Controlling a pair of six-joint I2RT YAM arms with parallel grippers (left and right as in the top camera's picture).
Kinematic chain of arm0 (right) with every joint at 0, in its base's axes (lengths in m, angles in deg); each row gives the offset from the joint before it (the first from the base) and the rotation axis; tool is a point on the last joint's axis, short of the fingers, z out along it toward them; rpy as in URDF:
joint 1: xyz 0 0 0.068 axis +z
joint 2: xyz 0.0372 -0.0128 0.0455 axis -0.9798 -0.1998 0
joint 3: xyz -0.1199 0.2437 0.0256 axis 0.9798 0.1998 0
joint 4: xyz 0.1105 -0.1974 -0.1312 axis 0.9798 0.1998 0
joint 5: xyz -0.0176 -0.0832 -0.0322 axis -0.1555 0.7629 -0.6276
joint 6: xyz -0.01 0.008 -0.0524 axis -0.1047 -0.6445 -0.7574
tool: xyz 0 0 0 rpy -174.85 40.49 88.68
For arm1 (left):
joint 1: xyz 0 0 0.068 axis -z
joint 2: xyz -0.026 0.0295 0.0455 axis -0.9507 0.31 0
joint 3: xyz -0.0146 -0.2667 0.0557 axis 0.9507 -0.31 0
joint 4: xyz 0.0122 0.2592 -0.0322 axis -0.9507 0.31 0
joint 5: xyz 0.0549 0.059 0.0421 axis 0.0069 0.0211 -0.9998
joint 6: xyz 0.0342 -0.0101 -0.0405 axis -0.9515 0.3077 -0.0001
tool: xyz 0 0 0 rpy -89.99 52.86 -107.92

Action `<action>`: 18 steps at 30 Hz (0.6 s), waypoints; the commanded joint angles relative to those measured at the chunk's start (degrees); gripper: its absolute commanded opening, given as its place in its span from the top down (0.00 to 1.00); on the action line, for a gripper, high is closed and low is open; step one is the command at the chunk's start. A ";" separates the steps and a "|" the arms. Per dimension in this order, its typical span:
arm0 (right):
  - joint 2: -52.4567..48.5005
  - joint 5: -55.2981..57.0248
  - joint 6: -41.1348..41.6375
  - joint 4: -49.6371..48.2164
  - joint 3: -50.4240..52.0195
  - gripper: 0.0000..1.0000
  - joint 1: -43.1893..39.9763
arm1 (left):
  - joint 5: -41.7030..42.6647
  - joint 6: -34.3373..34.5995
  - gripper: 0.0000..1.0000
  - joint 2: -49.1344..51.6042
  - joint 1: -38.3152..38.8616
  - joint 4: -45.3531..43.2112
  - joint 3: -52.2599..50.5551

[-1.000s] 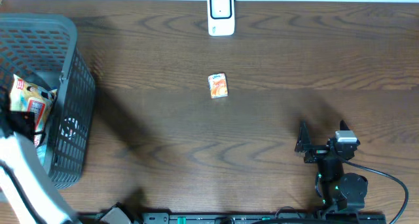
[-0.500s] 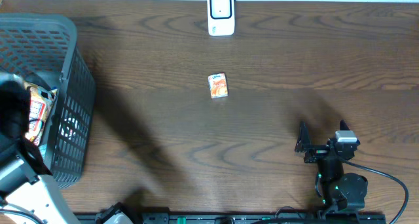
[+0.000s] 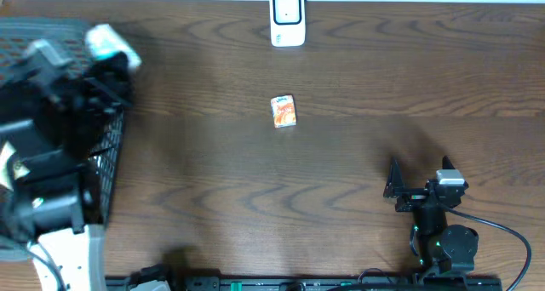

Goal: Scan the item barcode
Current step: 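Carry the teal tissue pack out and set it beside the orange pack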

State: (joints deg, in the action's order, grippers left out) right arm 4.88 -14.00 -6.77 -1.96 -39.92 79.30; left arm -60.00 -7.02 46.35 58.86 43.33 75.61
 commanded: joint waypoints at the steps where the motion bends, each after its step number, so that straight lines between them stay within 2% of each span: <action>1: 0.31 0.09 0.11 0.24 0.11 0.01 -0.37 | -1.81 -9.20 0.93 3.39 7.52 0.20 0.66; 8: 0.31 0.09 0.11 0.24 0.11 0.01 -0.37 | -9.55 -13.84 0.93 13.90 21.40 0.15 0.66; 11: 0.31 0.09 0.09 0.24 0.11 0.01 -0.37 | -15.56 -13.84 0.92 19.67 26.25 0.11 0.66; 18: 0.31 0.09 0.09 0.24 0.11 0.01 -0.37 | -27.23 -14.10 0.92 32.50 33.14 -2.14 0.66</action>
State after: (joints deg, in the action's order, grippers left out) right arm 4.88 -14.00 -6.77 -1.96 -39.92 79.30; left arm -79.67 -19.45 74.89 90.24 42.19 75.61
